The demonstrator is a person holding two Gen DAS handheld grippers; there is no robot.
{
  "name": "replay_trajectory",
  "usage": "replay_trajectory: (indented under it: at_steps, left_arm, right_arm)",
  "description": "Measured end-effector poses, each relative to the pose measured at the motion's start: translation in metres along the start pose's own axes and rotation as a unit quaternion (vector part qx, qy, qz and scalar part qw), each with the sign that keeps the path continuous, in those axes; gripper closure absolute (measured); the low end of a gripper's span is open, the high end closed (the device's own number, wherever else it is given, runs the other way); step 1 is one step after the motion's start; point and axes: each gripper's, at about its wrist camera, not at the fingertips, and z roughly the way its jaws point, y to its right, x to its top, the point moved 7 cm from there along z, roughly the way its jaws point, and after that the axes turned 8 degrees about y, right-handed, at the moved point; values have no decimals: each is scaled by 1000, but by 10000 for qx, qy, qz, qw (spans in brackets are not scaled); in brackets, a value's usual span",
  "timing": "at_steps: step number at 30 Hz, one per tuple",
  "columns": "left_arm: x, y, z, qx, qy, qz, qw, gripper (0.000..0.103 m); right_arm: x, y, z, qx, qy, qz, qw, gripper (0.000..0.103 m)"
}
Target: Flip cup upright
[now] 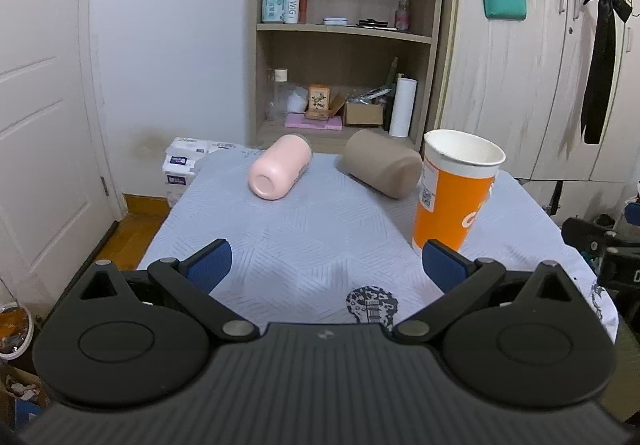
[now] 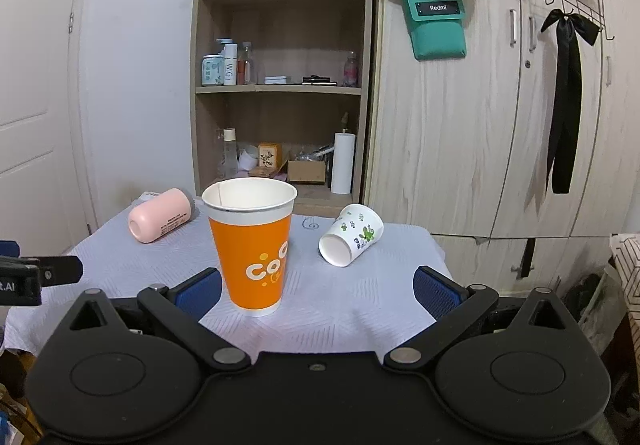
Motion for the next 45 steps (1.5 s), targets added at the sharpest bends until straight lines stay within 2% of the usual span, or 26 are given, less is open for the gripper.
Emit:
replay_trajectory:
  at_steps: [6,15,40,45]
  left_arm:
    - [-2,-1,-3,4,57,-14,10000,0]
    - [-5,-1,6,79,-106,8,9999,0]
    - [-6,-1,0,433,179,393,9981,0]
    - [-6,-2,-1,426,222,341,9983,0]
  right_arm:
    - [-1,0,-3,-93,-1,38,9999,0]
    - [-5,0,-1,-116,-76,78,9999,0]
    - [-6,-6,-6,-136,-30,-49,9999,0]
    - [-7,-6,-6,-148,-42,-43,9999,0]
